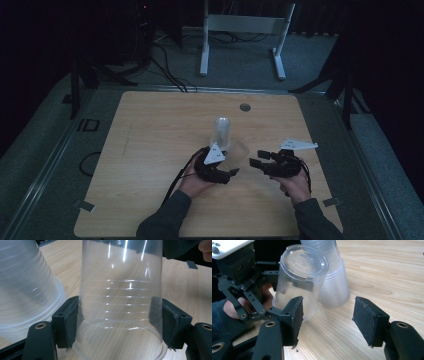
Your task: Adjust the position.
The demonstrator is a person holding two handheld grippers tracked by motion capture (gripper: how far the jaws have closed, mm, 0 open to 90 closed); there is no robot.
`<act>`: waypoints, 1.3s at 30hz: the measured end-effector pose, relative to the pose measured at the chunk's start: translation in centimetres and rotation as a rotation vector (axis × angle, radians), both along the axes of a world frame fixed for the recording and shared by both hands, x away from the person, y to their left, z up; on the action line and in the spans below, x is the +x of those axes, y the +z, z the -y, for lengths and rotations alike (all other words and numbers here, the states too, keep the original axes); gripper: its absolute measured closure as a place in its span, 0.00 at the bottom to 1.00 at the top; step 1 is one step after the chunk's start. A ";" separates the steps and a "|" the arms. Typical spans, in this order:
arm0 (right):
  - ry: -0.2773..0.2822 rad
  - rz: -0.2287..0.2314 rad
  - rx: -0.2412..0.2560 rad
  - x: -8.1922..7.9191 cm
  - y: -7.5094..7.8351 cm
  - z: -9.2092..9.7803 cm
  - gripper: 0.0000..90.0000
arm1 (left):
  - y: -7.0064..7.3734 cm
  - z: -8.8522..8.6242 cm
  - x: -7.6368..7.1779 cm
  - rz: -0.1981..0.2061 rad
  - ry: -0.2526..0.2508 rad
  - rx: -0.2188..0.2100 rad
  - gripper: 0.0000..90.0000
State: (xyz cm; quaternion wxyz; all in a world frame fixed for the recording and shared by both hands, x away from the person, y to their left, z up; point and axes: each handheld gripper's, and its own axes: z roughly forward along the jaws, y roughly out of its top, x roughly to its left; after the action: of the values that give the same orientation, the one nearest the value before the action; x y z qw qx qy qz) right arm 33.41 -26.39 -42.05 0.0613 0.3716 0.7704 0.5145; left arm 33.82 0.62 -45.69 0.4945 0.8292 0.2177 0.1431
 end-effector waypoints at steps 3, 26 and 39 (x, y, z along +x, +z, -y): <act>0.005 0.005 -0.033 0.1 0.2 0.0 0.45 | 0.1 -0.1 0.0 0.000 -0.005 0.008 0.30; 0.068 0.057 -0.304 0.6 1.9 -1.3 0.46 | 0.3 -0.5 -0.1 -0.003 -0.045 0.062 0.30; 0.142 0.075 -0.480 0.5 2.8 -2.1 0.46 | 0.3 -0.6 -0.2 -0.010 -0.063 0.087 0.30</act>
State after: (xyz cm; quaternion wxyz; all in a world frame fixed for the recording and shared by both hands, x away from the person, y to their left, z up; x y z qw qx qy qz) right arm 33.95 -24.25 -39.29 0.1399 0.2718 0.8920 0.3331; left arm 33.66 1.23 -45.41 0.4611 0.8571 0.1875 0.1325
